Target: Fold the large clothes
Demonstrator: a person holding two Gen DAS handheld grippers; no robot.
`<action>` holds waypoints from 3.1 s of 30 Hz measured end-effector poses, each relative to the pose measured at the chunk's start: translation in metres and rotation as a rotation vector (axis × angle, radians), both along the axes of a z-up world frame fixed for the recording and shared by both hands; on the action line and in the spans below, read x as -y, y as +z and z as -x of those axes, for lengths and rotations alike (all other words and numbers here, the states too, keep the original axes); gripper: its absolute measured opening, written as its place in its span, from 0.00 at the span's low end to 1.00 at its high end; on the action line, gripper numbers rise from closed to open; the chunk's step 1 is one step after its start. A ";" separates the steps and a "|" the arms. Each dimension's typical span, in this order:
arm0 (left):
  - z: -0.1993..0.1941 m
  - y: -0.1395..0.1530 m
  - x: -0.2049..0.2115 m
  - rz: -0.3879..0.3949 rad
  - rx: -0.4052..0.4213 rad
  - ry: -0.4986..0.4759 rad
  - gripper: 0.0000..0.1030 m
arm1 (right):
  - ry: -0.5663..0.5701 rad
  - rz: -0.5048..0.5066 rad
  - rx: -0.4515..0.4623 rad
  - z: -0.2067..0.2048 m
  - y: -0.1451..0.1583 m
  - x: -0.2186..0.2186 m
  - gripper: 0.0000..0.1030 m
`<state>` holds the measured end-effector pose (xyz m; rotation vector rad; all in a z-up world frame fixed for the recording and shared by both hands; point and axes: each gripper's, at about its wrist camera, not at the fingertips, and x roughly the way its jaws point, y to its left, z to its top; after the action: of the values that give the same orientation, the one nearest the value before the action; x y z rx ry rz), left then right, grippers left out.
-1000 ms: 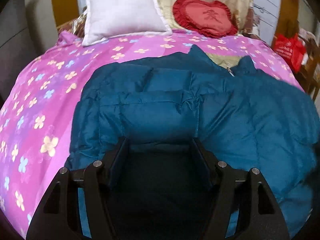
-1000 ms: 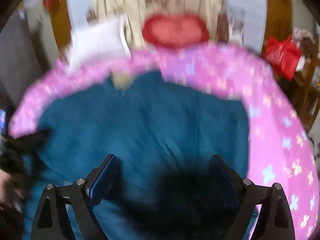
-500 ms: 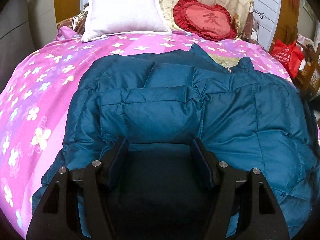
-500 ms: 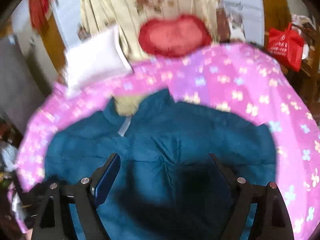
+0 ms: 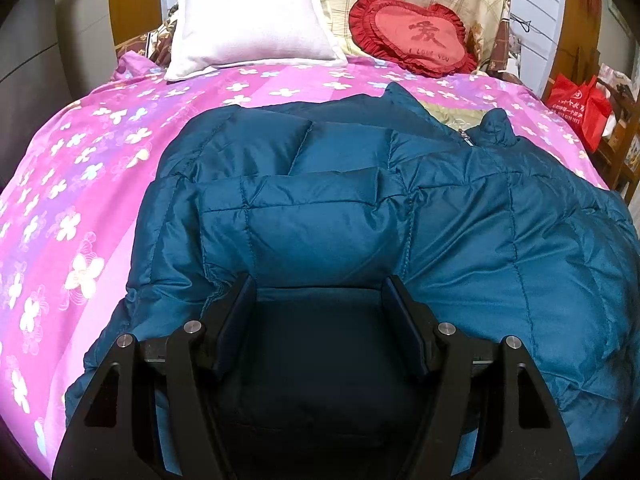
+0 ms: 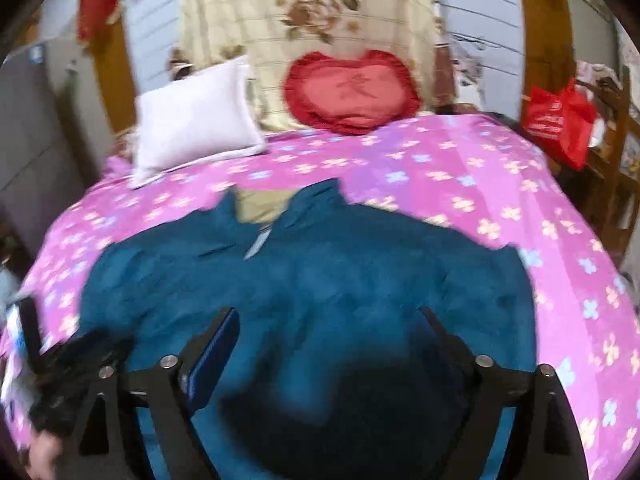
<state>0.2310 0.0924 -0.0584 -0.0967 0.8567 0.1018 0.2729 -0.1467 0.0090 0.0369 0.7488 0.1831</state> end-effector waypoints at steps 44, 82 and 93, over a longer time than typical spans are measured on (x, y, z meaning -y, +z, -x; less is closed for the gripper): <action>0.338 -0.001 -0.106 0.101 -0.141 -0.282 0.74 | 0.074 0.110 -0.128 0.254 -0.093 0.058 1.00; 0.315 0.001 -0.094 0.508 -0.149 -0.465 0.73 | -0.114 -0.123 0.038 0.284 -0.046 0.133 0.83; 0.323 -0.003 -0.099 0.401 -0.108 -0.380 0.35 | 0.027 -0.391 -0.157 0.348 -0.090 0.204 0.83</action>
<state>-0.0920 0.1913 -0.0611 -0.3040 0.9808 -0.4261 -0.0752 -0.3503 -0.0811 0.4169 0.8615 0.3537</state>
